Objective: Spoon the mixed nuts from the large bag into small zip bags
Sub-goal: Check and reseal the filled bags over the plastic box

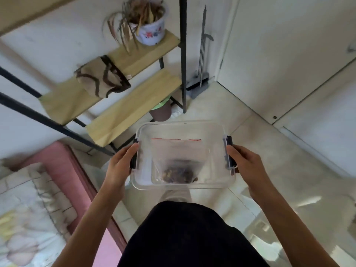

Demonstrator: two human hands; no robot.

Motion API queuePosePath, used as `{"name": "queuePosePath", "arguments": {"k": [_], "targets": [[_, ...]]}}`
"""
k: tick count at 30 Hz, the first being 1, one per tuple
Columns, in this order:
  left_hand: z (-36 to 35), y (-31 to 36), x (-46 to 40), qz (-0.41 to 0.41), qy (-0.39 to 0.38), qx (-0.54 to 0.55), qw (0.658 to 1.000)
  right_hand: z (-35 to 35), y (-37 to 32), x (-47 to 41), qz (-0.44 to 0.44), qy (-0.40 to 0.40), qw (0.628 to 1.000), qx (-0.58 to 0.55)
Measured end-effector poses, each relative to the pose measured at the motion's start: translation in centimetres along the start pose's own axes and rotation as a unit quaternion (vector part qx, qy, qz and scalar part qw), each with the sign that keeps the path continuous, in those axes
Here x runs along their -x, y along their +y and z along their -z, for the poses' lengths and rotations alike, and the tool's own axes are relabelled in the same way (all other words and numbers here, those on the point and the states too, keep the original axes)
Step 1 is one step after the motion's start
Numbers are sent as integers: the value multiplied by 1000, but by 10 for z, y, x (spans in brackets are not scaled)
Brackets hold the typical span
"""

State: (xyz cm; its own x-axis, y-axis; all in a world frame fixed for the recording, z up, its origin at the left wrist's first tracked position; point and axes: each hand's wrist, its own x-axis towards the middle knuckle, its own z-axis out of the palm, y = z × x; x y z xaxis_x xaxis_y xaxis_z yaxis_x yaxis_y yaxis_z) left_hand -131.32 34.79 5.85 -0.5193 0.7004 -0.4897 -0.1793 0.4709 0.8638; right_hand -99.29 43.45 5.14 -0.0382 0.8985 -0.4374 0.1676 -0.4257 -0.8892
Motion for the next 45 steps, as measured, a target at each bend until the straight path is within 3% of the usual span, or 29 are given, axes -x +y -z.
{"name": "queuePosePath", "arguments": {"k": [10, 19, 30, 32, 35, 41, 45], "targets": [[-126, 83, -150, -2, -81, -56, 995, 38, -48, -123, -22, 99, 994, -26], [-192, 148, -234, -15, -79, -30, 996, 56, -120, -261, -12, 87, 996, -25], [-236, 175, -288, 2, 100, 64, 993, 36, -213, -442, 32, -85, 993, 76], [-253, 181, -288, 16, 188, 116, 975, 36, -254, -482, 45, -186, 972, 135], [-262, 189, -278, 3, 218, 154, 964, 30, -294, -506, 69, -238, 954, 169], [-257, 255, -239, -61, 286, 220, 931, -2, -398, -527, 130, -368, 906, 163], [-229, 305, -207, -172, 275, 220, 920, -21, -449, -503, 172, -416, 886, 115]]}}
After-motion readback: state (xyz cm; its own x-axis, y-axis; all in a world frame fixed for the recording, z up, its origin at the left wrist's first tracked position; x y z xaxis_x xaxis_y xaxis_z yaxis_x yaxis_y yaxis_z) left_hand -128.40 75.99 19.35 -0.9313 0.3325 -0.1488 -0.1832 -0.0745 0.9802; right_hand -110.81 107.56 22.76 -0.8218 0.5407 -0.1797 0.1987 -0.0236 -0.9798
